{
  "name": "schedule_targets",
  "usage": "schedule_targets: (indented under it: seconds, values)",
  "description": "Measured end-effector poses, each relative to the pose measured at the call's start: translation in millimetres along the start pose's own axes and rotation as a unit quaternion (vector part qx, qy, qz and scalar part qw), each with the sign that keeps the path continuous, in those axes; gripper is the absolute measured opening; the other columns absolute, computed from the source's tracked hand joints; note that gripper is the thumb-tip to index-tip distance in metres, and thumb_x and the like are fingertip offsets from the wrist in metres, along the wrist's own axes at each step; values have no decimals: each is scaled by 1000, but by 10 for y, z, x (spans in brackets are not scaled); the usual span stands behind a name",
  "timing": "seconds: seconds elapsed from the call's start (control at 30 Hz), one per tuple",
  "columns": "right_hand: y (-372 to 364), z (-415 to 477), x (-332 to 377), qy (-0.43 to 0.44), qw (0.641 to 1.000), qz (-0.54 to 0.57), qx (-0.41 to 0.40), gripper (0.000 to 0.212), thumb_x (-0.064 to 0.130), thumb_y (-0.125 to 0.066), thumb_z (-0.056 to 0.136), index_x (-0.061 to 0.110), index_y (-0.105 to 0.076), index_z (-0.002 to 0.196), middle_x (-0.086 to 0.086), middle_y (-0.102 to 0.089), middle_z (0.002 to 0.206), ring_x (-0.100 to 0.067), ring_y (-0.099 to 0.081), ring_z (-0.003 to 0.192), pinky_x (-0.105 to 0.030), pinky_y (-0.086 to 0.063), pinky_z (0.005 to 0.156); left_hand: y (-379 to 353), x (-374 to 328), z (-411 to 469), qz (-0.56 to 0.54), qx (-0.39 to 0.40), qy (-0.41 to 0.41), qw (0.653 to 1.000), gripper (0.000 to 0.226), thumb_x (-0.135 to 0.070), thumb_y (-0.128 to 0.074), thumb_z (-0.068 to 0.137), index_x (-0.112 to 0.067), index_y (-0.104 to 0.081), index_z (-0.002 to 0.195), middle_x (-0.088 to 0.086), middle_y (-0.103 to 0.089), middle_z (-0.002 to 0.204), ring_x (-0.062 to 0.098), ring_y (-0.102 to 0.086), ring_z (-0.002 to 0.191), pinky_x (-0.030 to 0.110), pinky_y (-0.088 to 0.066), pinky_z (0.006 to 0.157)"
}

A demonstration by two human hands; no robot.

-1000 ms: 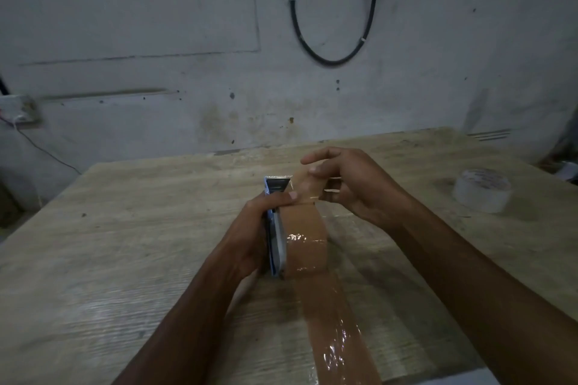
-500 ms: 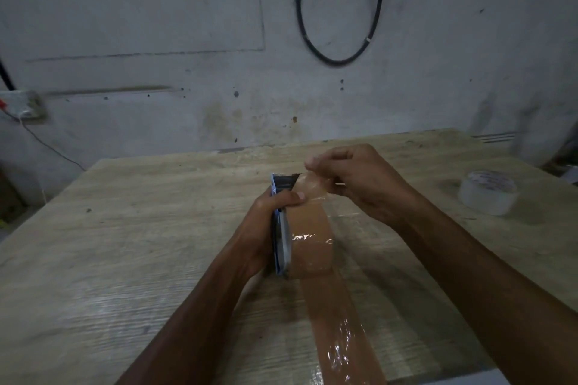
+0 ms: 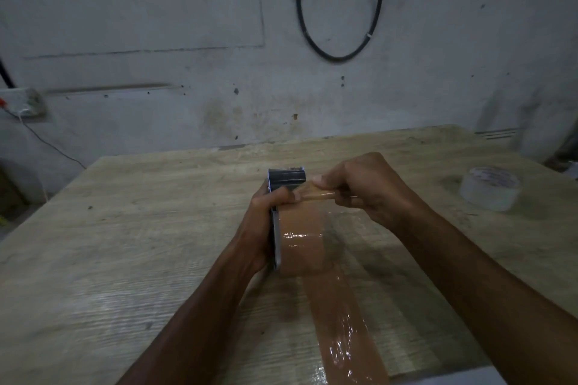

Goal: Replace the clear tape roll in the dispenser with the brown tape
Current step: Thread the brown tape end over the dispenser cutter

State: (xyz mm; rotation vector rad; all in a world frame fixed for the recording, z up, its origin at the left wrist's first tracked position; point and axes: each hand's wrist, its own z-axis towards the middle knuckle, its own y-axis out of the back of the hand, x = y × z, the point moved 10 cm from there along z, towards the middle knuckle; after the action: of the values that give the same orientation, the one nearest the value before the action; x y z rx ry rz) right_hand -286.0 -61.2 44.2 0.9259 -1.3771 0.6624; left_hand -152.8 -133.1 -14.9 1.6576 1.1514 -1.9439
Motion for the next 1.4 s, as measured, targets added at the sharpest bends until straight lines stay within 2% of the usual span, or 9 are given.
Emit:
schedule_targets:
  seconds: [0.13, 0.33, 0.53, 0.67, 0.73, 0.9, 1.03, 1.23, 1.4]
  values:
    - [20, -14, -108, -35, 999, 18, -5, 14, -1, -78, 72, -5, -75, 85, -15, -74, 79, -15, -63, 59, -23, -50, 51, 17, -38, -5, 14, -10, -13, 1000, 49, -18, -71, 57, -12, -61, 105, 23, -62, 90, 36, -60, 79, 45, -51, 71]
    - [2, 5, -140, -15, 1000, 5, -4, 7, 3, -78, 73, 0, -76, 79, -10, -74, 70, -16, -65, 60, -26, -52, 57, 51, -49, -2, 31, -26, -21, 999, 45, -16, -64, 65, -11, -60, 110, 23, -61, 95, 39, -58, 86, 54, -47, 81]
    - [-17, 55, -128, 4, 1000, -25, -7, 5, 7, -78, 74, 2, -77, 76, -10, -74, 70, -18, -65, 62, -32, -53, 62, 43, -53, 1, 39, -28, -23, 999, 47, -16, -64, 65, -12, -60, 112, 21, -64, 95, 38, -60, 86, 52, -49, 80]
    - [2, 78, -57, 64, 996, -61, -19, 4, 13, -79, 75, 10, -78, 75, -6, -76, 76, -20, -69, 71, -38, -59, 71, 60, -28, 1, 39, -30, -13, 999, 53, -17, -65, 65, -7, -59, 117, 27, -62, 100, 40, -58, 89, 55, -47, 84]
    - [15, 61, -8, 91, 993, -74, -28, 5, 17, -81, 74, 14, -78, 76, -2, -76, 79, -20, -70, 76, -36, -58, 71, 72, -19, 4, 33, -34, -11, 999, 52, -17, -64, 65, -8, -60, 116, 27, -61, 100, 41, -57, 91, 57, -46, 86]
    - [17, -7, 117, 152, 981, -106, -51, 3, 20, -80, 77, 18, -78, 79, 5, -75, 80, -7, -68, 74, -23, -50, 63, 41, -46, -9, 35, -26, -19, 999, 46, -18, -62, 66, -13, -60, 112, 25, -62, 100, 40, -58, 88, 49, -49, 79]
    - [22, -48, 222, 201, 968, -136, -61, 4, 19, -81, 77, 19, -79, 81, 7, -74, 75, 0, -65, 64, -14, -47, 59, -7, -68, -35, 27, -13, -27, 999, 41, -15, -62, 67, -13, -62, 107, 19, -65, 90, 35, -60, 80, 46, -51, 74]
    - [13, -78, 264, 243, 956, -152, -60, 10, 20, -81, 77, 17, -80, 86, 6, -75, 77, 2, -67, 64, -12, -50, 59, 16, -101, -44, 51, -25, -41, 998, 52, -19, -62, 66, -12, -59, 117, 13, -66, 91, 24, -65, 73, 36, -54, 61]
    - [24, -110, 315, 274, 949, -141, -65, 7, 18, -81, 77, 18, -79, 84, 6, -76, 77, 0, -68, 64, -16, -54, 60, -6, -125, -35, 59, -14, -60, 996, 56, -21, -67, 61, -14, -60, 116, 19, -65, 96, 33, -64, 80, 40, -54, 64]
